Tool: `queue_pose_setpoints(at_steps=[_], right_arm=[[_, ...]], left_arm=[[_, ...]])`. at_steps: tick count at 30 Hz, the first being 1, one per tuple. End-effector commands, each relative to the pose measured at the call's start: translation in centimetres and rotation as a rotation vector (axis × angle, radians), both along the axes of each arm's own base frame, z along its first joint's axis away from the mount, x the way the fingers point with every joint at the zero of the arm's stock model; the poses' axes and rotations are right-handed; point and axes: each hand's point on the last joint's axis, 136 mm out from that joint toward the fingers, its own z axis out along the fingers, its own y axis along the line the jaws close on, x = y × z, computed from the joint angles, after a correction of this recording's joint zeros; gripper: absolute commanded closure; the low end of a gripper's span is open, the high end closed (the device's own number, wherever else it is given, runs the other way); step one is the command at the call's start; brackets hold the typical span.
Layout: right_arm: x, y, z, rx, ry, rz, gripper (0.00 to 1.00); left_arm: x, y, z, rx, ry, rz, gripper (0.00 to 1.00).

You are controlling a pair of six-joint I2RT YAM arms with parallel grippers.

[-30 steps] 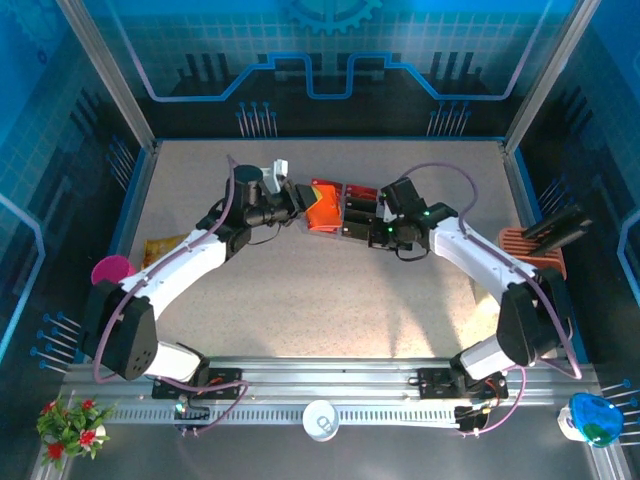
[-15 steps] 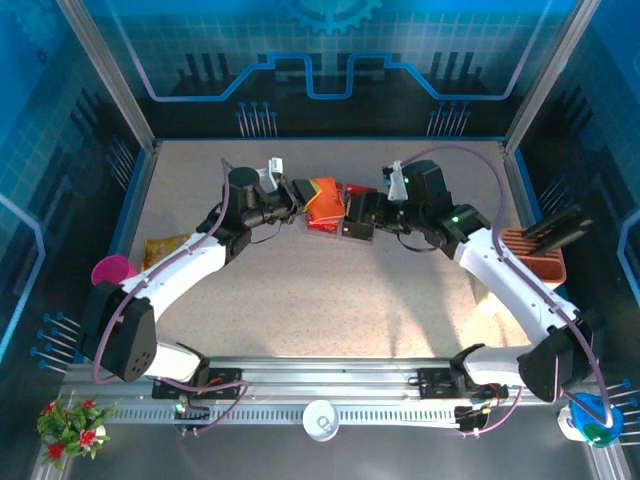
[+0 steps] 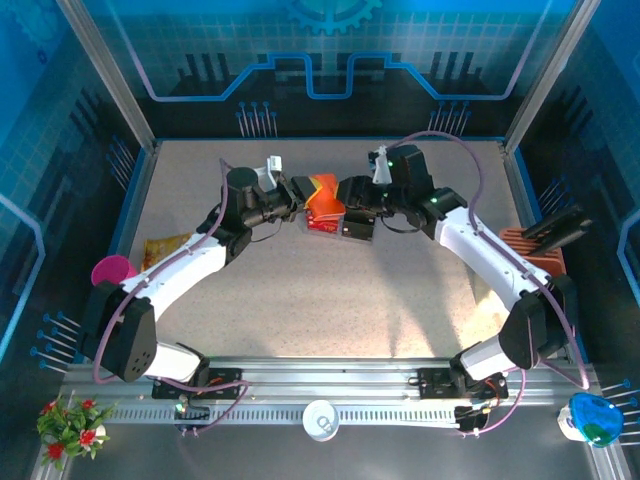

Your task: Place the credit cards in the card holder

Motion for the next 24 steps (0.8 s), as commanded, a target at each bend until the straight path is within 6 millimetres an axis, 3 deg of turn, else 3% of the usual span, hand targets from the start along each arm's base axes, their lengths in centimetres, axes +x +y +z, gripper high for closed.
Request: queue_pose_setpoints(at_steps=[1, 10, 24], right_arm=[[0.4, -1.7, 0.2, 0.077, 0.006, -0.061, 0.56], [-0.1, -2.1, -0.2, 0.198, 0.037, -0.104, 0.57], [0.2, -1.5, 2.7, 0.539, 0.048, -0.136, 0.57]], left_arm=[[0.3, 0.3, 2.0, -0.068, -0.042, 0.022, 1.00], [0.7, 0.3, 3.0, -0.114, -0.051, 0.035, 1.00], [1.3, 0.5, 5.1, -0.253, -0.068, 0.064, 1.00]])
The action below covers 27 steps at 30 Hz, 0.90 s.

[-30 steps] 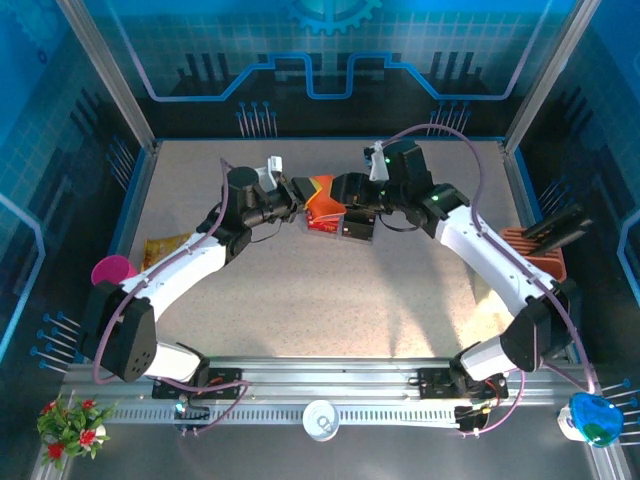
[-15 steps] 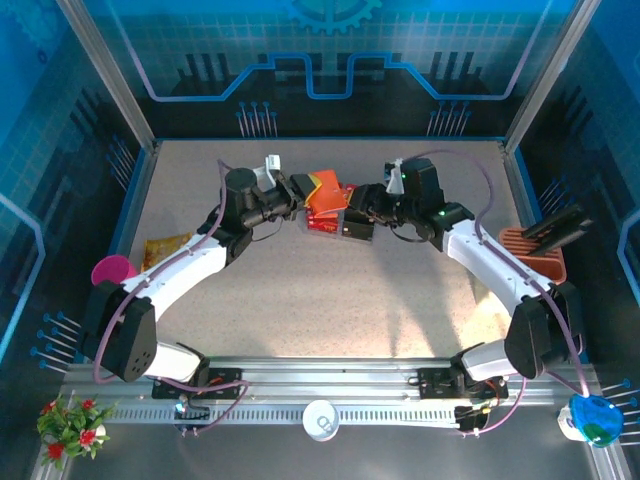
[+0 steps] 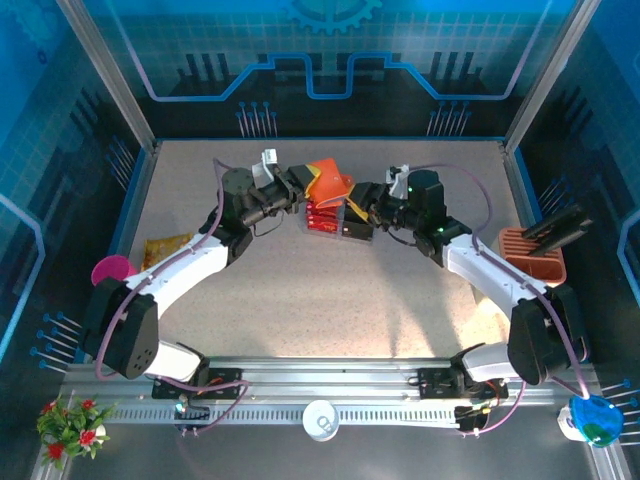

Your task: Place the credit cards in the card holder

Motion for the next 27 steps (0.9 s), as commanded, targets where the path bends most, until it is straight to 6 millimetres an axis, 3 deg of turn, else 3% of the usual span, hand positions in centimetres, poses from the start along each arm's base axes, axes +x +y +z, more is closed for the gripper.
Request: queue_pose_setpoints(at_steps=[1, 3, 14, 27], right_arm=[[0.2, -0.4, 3.9, 0.151, -0.070, -0.028, 0.57], [-0.1, -0.8, 3.4, 0.177, -0.059, -0.049, 0.56], [-1.0, -1.5, 6.0, 0.283, -0.138, -0.091, 0.47], [-1.0, -1.1, 6.7, 0.336, -0.136, -0.079, 0.49]], left_arm=[[0.2, 0.4, 2.0, -0.079, -0.045, 0.019, 1.00], [0.2, 0.5, 2.2, -0.089, -0.045, 0.023, 1.00], [0.3, 0.7, 2.3, -0.112, -0.041, 0.032, 1.00], [1.1, 0.5, 2.1, -0.128, -0.039, 0.044, 1.00]])
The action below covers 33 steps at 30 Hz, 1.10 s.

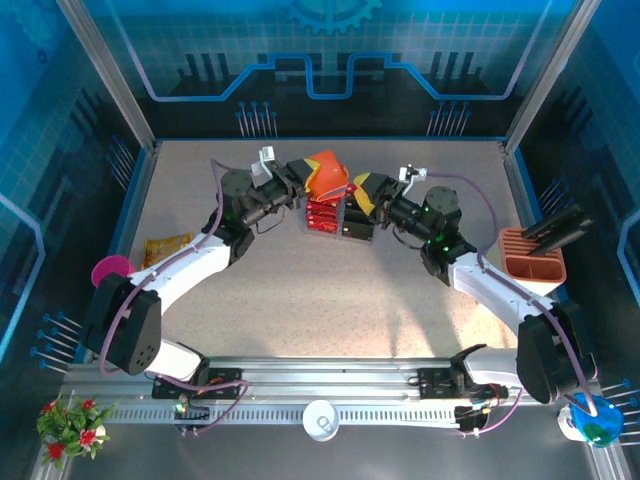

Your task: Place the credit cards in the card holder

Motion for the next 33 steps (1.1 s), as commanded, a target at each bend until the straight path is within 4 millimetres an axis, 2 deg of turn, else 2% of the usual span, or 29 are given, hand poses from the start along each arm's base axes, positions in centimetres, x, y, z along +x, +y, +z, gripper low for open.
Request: queue_pose_setpoints(at_steps=[1, 24, 33], right_arm=[[-0.1, 0.3, 1.4, 0.044, -0.038, 0.011, 0.50], [0.6, 2.9, 0.2, 0.090, -0.004, 0.069, 0.56], [0.6, 3.3, 0.0, 0.090, 0.002, 0.085, 0.64]], left_arm=[[0.4, 0.3, 1.0, -0.041, -0.027, 0.018, 1.00], [1.3, 0.0, 0.7, -0.047, -0.022, 0.020, 1.00], [1.4, 0.0, 0.3, -0.044, -0.016, 0.023, 1.00]])
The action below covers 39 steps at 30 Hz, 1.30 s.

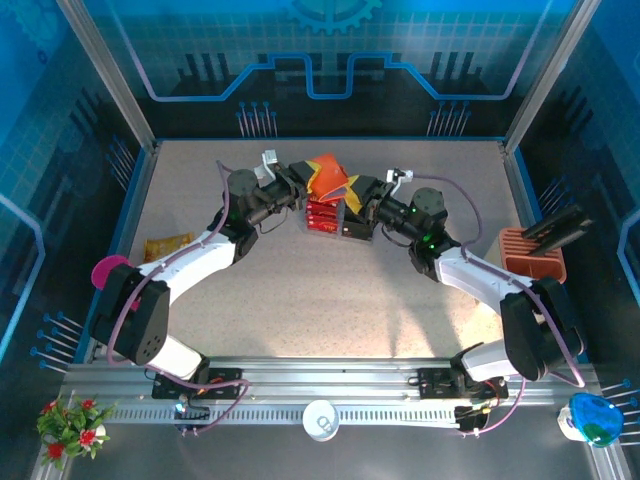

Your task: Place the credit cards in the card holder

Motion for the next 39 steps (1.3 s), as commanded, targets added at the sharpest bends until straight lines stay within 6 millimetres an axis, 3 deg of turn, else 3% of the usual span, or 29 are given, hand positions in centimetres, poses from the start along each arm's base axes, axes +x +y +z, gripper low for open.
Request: queue_pose_setpoints(at_steps=[1, 7, 14, 31, 35, 39], right_arm=[[-0.4, 1.0, 1.5, 0.024, -0.045, 0.038, 0.65], [-0.8, 0.3, 1.6, 0.025, -0.047, 0.033, 0.53], [-1.3, 0.1, 2.1, 0.009, -0.058, 0.037, 0.53], [-1.5, -0.1, 2.2, -0.021, -0.058, 0.038, 0.60], [-1.2, -0.1, 1.7, -0.028, -0.051, 0.034, 0.65], [-1.0, 0.0, 1.2, -0.033, -0.041, 0.032, 0.77]], left_arm=[[0.1, 0.1, 2.4, -0.043, -0.068, 0.004, 1.00], [0.1, 0.1, 2.3, -0.043, -0.067, 0.005, 1.00], [0.1, 0.1, 1.9, -0.040, -0.061, 0.002, 1.00], [0.2, 0.0, 1.6, -0.042, -0.058, 0.001, 1.00], [0.2, 0.1, 1.8, -0.047, -0.061, 0.002, 1.00], [0.2, 0.0, 1.9, -0.050, -0.063, 0.001, 1.00]])
